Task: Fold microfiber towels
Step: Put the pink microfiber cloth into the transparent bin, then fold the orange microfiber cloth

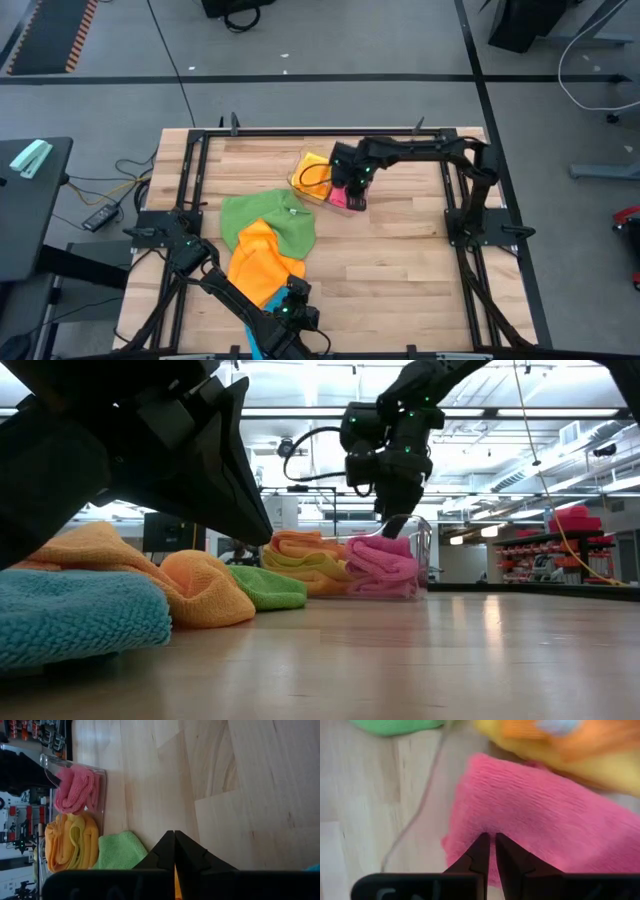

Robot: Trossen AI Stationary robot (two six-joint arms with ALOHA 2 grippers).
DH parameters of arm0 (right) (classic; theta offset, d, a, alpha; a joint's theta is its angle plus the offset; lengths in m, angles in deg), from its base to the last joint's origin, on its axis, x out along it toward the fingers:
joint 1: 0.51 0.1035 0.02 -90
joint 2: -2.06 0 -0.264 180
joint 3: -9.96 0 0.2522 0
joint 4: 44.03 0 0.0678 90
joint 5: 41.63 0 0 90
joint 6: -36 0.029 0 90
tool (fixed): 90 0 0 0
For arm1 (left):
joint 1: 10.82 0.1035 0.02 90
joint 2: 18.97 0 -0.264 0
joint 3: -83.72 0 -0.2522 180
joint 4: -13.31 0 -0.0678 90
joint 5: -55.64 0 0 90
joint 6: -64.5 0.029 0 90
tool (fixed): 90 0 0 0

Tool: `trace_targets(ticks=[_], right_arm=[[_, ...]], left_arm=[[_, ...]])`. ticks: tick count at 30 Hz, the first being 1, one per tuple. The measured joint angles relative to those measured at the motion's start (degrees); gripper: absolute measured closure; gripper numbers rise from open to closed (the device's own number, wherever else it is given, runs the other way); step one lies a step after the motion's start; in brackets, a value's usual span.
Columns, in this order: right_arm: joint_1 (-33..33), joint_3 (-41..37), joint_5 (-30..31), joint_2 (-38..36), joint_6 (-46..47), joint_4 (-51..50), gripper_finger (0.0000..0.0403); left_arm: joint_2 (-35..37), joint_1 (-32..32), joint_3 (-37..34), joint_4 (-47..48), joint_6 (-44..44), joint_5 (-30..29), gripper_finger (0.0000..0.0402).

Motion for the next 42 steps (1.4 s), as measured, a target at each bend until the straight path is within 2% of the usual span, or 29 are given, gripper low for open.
trace_targets(ticks=[8, 15, 17, 21, 23, 27, 32, 35, 38, 42], right_arm=[[1.3, 0.0, 1.6, 2.8, 0.1, 1.0, 0.0363], [1.0, 0.0, 5.2, -5.3, 1.4, 0.3, 0.0363], [1.5, 0.0, 4.3, -8.3, 0.9, 0.3, 0.0363], [4.1, -0.1, -2.7, -12.6, 0.2, 0.2, 0.0363], [6.3, -0.8, -4.1, -13.8, 0.0, 0.4, 0.0363], [11.6, -4.2, -3.6, -15.3, 2.1, 0.4, 0.0363], [17.7, -8.2, 3.2, -18.3, 5.9, -3.8, 0.0363], [20.6, -12.4, 5.7, -22.3, 6.8, -3.9, 0.0363], [22.9, -17.7, 6.1, -27.8, 9.3, 0.2, 0.0363], [26.0, -25.7, 6.2, -35.1, 11.5, 8.4, 0.0363]], left_arm=[[0.0, 0.0, 0.0, -1.5, -0.1, 0.0, 0.0374], [0.0, -0.6, 0.0, -3.2, -0.1, 0.0, 0.0386], [0.0, -0.9, 0.0, -3.7, 0.0, 0.0, 0.0391], [0.0, -1.0, 0.0, -3.9, 0.0, 0.0, 0.0392], [0.0, -1.0, 0.0, -4.0, 1.1, 0.0, 0.0387], [0.0, -0.1, 0.0, -6.7, 7.8, -0.1, 0.0385], [2.5, 1.1, -0.1, -12.2, 16.8, 0.1, 0.0395], [5.7, 1.4, -0.1, -14.0, 19.3, 0.0, 0.0391], [8.9, 1.8, -0.1, -14.2, 19.7, 0.5, 0.0381], [12.8, 2.7, 0.0, -13.9, 21.8, 4.2, 0.0387]])
